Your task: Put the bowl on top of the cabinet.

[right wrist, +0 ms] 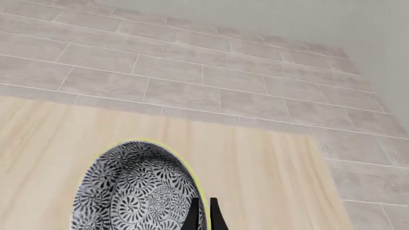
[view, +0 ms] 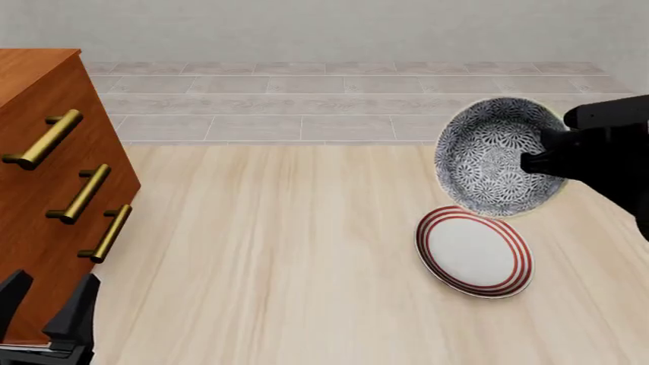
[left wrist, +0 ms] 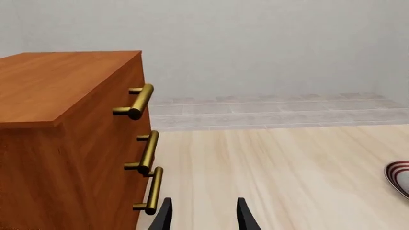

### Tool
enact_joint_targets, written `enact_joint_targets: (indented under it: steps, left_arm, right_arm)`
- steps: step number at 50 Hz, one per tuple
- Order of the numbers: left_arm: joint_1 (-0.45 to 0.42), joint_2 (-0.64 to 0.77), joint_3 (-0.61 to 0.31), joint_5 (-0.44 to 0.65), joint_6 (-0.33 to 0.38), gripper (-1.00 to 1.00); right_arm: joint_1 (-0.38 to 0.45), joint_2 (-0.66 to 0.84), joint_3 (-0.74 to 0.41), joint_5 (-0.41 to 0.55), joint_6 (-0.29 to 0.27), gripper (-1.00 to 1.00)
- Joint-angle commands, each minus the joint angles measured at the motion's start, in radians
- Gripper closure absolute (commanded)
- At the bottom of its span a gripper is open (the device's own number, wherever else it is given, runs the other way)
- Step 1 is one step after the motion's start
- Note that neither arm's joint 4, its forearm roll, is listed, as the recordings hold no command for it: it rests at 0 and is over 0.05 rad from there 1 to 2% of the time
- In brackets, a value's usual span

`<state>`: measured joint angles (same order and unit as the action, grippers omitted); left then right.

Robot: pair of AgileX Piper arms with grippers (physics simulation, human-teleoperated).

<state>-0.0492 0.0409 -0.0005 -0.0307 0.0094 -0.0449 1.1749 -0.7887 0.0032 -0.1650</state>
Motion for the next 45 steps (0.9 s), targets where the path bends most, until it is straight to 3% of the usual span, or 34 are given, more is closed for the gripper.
enact_joint_targets:
  steps: [1, 45]
  left_arm:
    - [0.001, -0.005, 0.0, 0.003, -0.003, -1.0]
    - [0.004, -0.022, -0.001, 0.011, -0.016, -1.0]
  right_arm:
    - [0.085, 0.039, -0.035, -0.019, 0.014, 1.0]
    - [0.334, 0.165, -0.11, -0.07, 0.042, 1.0]
